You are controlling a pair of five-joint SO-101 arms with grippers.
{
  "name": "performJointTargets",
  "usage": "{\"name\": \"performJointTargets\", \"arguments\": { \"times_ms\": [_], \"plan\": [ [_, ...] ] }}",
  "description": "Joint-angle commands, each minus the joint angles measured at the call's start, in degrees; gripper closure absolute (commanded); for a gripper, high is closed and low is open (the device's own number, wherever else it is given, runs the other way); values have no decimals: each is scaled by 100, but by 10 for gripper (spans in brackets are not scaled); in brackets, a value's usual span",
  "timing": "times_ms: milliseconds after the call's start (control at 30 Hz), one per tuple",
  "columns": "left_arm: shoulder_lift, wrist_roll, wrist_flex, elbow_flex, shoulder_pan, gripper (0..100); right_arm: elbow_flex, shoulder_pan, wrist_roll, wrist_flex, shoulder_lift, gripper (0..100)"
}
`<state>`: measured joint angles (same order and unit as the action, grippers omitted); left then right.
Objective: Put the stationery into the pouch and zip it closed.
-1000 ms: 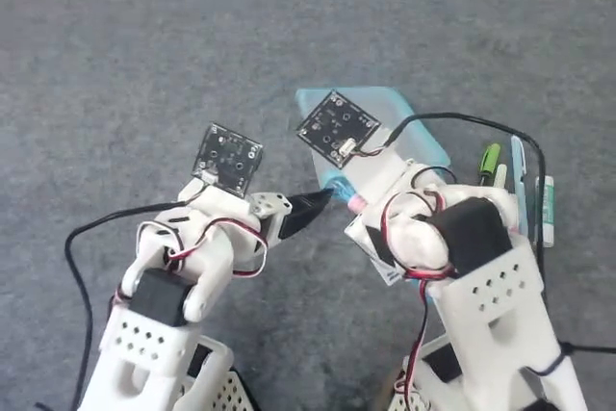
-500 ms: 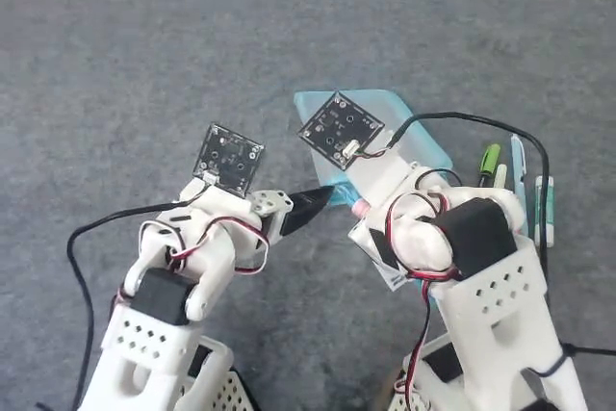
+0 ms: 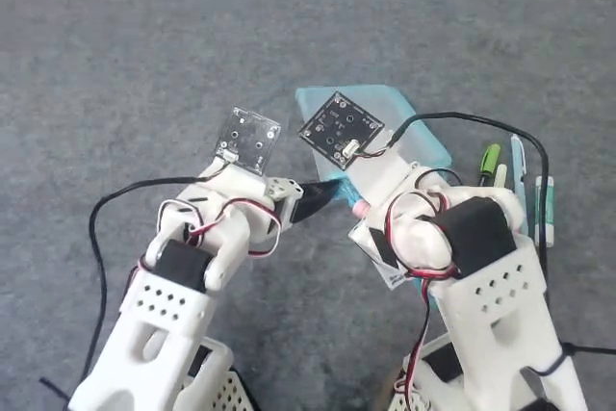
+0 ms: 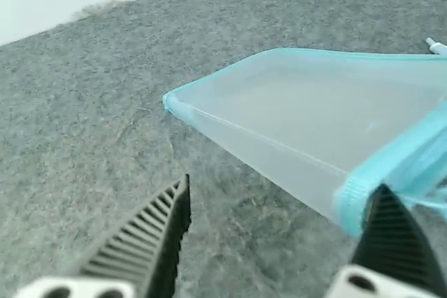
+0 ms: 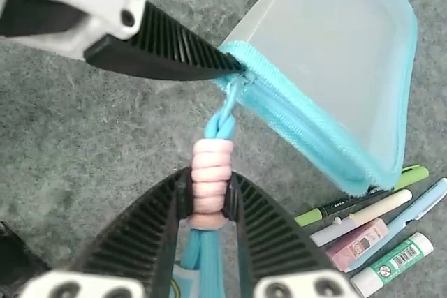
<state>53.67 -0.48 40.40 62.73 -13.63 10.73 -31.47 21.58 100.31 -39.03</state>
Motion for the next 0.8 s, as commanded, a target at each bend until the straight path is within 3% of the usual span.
{"name": "performJointTargets", "arguments": {
  "times_ms": [0, 467, 767],
  "plan": [
    [-308, -79, -387, -110, 448, 652, -325, 66, 158, 233, -224, 992],
    [-1512, -53, -835, -497, 747, 656, 237, 1244, 976, 207, -224, 992],
    [-1547, -70, -765, -514, 782, 656, 255, 1288, 879, 48, -154, 992]
  ]
}}
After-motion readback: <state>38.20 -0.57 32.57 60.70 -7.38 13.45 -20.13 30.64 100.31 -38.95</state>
